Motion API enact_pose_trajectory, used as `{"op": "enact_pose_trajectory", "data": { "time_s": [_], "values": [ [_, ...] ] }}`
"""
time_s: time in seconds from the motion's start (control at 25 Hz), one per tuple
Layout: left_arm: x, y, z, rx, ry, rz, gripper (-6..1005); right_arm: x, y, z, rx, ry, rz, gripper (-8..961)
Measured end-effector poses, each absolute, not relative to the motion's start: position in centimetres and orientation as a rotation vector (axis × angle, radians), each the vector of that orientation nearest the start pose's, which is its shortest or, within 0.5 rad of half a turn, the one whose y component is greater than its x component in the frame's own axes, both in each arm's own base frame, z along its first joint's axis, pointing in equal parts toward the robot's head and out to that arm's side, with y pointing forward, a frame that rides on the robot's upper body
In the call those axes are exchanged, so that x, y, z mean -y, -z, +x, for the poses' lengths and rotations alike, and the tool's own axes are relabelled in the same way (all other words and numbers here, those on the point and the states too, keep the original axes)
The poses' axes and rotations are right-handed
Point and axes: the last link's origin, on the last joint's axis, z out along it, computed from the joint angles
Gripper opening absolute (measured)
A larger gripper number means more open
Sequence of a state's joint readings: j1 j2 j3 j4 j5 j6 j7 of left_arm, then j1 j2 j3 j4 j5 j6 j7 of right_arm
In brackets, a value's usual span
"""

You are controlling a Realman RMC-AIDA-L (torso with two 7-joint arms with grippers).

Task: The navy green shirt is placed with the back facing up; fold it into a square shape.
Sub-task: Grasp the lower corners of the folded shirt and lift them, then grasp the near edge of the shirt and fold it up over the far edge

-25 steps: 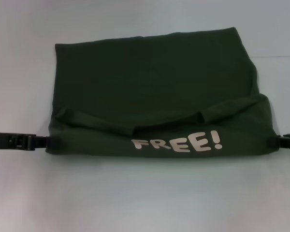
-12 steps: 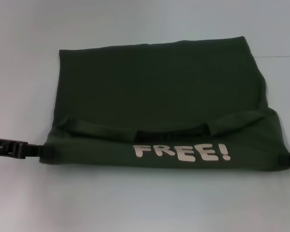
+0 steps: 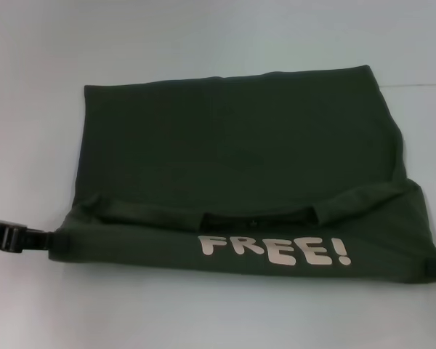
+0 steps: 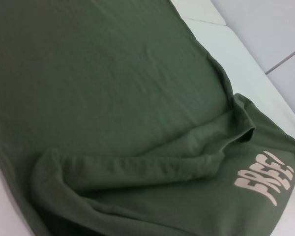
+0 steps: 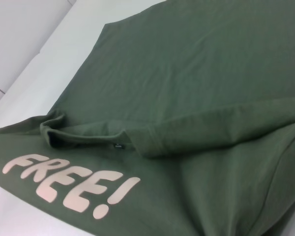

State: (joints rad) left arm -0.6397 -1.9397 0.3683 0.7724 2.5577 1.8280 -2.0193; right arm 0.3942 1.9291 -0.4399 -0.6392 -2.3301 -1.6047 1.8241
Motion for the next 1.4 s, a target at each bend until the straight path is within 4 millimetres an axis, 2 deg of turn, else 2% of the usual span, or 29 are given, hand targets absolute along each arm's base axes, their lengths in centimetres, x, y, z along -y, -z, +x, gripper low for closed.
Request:
{"op": "enact_pose_trajectory", "data": {
  "time_s": [0.28, 0.48, 0.76, 1.08, 1.4],
  "values": [
    [-32.3, -9.6, -29.9, 1.512, 0.319, -2.579, 30, -25.7, -6.8, 37.4, -1.522, -0.499, -2.369, 67],
    [-32.9, -9.8, -29.6, 1.482, 0.346, -2.571, 31, -25.8, -6.8, 37.4, -1.510, -0.513, -2.358, 67],
    [-34.7, -10.4, -29.3, 1.450, 0.507, -2.460, 31, -28.9, -7.0, 35.9, -1.431, -0.541, -2.352, 67],
    [-38.0, -10.3, -28.6, 1.408, 0.572, -2.342, 30, -34.9, -8.1, 32.6, -1.294, -0.583, -2.310, 65],
    [-40.0, -11.0, -28.0, 1.360, 0.634, -2.253, 31, -38.2, -9.7, 30.9, -1.205, -0.644, -2.233, 63]
  ]
}}
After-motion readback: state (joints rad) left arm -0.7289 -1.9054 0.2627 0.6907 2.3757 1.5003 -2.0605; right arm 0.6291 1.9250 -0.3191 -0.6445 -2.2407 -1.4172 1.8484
